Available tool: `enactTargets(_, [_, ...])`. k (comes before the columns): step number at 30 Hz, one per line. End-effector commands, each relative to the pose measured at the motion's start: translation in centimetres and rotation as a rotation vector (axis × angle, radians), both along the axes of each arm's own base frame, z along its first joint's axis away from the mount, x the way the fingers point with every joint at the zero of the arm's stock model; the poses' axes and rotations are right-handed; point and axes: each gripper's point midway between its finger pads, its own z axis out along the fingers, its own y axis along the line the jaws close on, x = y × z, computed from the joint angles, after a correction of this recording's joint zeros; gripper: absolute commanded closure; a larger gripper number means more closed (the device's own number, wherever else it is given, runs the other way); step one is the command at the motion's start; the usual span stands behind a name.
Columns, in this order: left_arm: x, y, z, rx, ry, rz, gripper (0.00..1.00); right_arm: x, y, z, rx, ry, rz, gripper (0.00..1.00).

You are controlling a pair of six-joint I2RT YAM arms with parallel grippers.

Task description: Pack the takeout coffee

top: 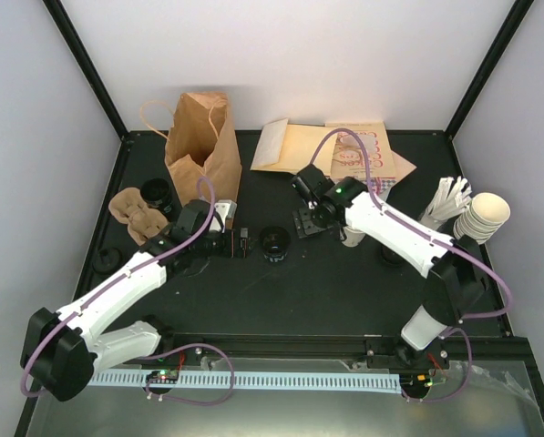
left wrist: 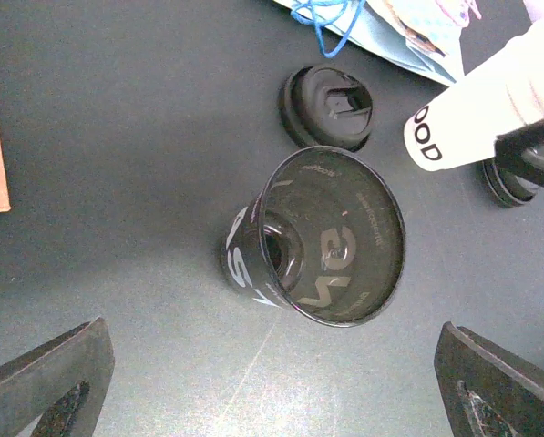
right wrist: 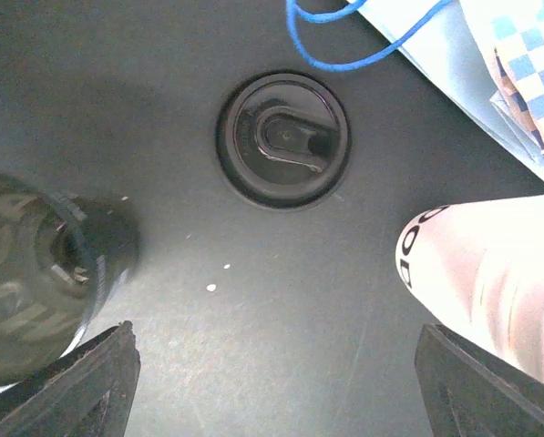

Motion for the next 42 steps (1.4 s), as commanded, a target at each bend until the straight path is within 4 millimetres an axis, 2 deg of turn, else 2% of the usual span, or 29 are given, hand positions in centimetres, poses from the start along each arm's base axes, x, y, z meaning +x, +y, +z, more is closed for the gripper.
enactTargets(1, [0.4, -0.5, 2.1, -0.027, -0.050, -0.034, 0.01, 2.8, 0.7, -0.7, 0.039, -0.011, -0.012, 0.15])
enactTargets(6, [0.0, -0.4, 2.3, -0.030, -0.047, -0.043, 0.01, 5.5, 1.6, -1.8, 0.015, -0.010, -0.026, 0.14])
enactTargets(12, [-0.5, -0.1, 2.6, -0.023, -0.052, -0.043, 0.01, 7.9, 1.0, -5.4, -0.028, 0.053, -0.052, 0.13])
enactTargets(22, [-0.4, 0.3, 2.8, -0.009, -0.067, -0.033, 0.01, 7.7, 0.9, -9.7, -0.076, 0.135, -0.034, 0.08])
enactTargets(29, [-0.7, 0.3, 3.1, -0.011, -0.057, -0.037, 0.01, 8.0, 0.7, -11.9, -0.071, 0.179, -0.048, 0.06])
enactTargets(35, [-0.7, 0.4, 3.3, -0.007, -0.058, -0.034, 0.01, 8.2, 0.6, -13.0, -0.049, 0.210, -0.055, 0.08])
enactTargets(42, [-0.6, 0.5, 3.4, -0.006, -0.060, -0.031, 0.01, 8.2, 0.5, -13.6, -0.051, 0.222, -0.056, 0.13])
